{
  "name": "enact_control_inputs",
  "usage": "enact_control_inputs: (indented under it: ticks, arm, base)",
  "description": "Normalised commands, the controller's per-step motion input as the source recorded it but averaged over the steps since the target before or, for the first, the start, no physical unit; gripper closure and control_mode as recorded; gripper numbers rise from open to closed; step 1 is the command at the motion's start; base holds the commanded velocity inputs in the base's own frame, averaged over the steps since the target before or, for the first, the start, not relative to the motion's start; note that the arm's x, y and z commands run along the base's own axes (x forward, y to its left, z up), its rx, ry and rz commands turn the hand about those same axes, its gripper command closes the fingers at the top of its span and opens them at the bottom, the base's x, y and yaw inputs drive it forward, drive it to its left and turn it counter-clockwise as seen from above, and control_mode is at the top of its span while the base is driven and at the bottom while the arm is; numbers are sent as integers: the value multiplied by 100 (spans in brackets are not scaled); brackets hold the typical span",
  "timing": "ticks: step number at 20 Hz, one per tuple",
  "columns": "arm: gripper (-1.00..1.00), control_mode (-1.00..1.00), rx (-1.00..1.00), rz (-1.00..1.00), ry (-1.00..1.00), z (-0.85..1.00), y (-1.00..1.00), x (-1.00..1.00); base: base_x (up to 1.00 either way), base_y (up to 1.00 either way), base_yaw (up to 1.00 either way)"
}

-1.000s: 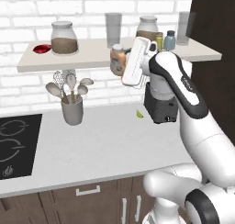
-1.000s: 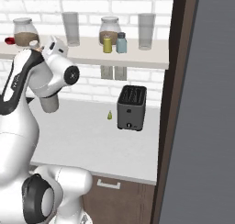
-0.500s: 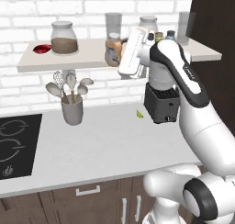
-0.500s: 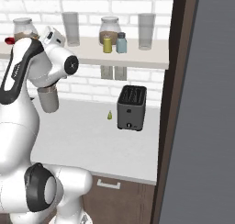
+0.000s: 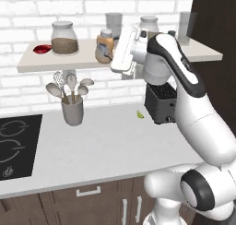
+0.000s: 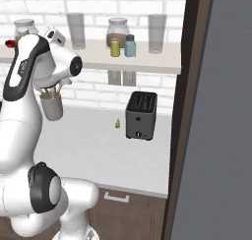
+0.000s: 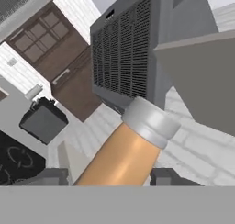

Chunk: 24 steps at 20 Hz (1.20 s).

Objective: Put the shaker and condiment bottle from the counter next to their counterparts in the cabinet.

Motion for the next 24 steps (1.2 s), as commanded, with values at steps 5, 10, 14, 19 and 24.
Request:
enact_control_inputs:
  ticks: [5,10,14,19,24]
  arm:
    - [100,-100,1,13,2,17,48,23]
    - [100,-100,1,16,5,13,50,13]
    - [100,-100,0,19,1,-3,51,0]
    - [100,-100,4,12,0,0,37,3]
    - [100,-100,7,10,5,0,27,2]
  base:
    - [0,0,0]
    - [0,0,0]
    - [0,0,0]
    - [0,0,0]
    - [0,0,0]
